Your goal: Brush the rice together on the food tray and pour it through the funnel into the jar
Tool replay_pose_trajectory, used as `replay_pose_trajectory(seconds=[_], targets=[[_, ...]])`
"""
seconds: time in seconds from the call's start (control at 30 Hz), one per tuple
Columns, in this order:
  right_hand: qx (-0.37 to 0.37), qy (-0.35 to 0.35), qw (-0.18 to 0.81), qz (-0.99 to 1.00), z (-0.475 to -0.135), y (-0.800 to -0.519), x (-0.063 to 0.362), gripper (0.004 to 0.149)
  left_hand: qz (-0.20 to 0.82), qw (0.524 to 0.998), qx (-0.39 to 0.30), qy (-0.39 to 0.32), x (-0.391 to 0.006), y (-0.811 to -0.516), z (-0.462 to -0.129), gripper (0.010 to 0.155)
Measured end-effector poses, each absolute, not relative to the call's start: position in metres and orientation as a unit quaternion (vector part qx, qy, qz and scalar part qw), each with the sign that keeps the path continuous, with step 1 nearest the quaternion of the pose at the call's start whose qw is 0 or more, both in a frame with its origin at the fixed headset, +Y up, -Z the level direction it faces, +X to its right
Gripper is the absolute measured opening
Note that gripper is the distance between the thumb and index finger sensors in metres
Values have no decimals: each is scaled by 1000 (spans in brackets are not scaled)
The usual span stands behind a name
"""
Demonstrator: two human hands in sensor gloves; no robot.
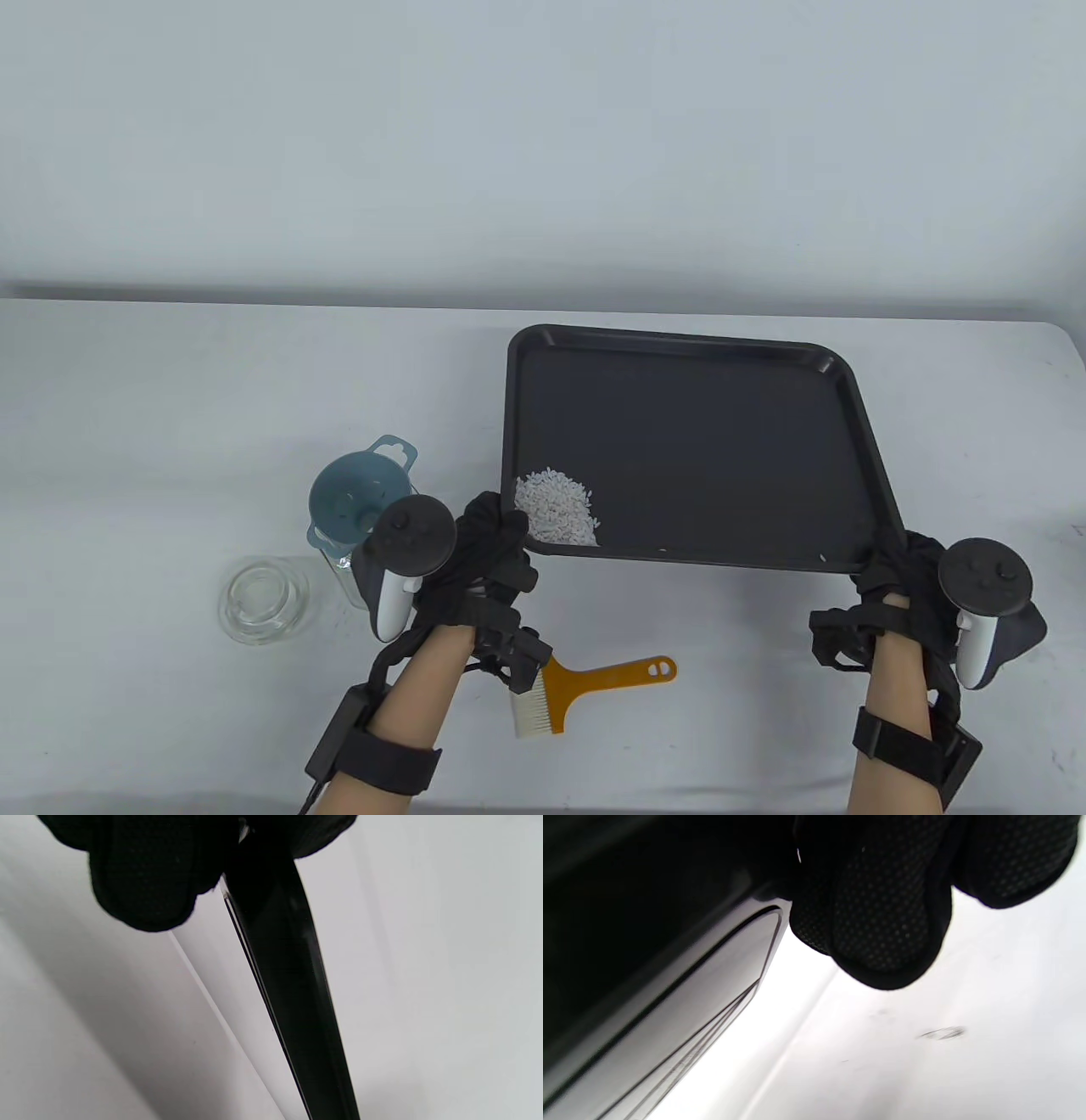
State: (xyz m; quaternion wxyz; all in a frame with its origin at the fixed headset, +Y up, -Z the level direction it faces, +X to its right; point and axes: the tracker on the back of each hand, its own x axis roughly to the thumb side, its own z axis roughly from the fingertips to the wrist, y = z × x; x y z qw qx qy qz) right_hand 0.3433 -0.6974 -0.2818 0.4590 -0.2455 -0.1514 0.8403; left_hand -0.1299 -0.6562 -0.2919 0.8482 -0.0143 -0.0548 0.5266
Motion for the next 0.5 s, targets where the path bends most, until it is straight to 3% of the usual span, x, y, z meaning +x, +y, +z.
replay_pose_trajectory(seconds=[0.2, 0.5], targets=[[-158, -175, 588, 774, -288, -682, 313, 49, 514, 856, -6, -62, -174, -614, -281, 63], [-85, -192, 635, 744, -301, -663, 269, 51, 500, 865, 39, -17, -219, -585, -294, 59]])
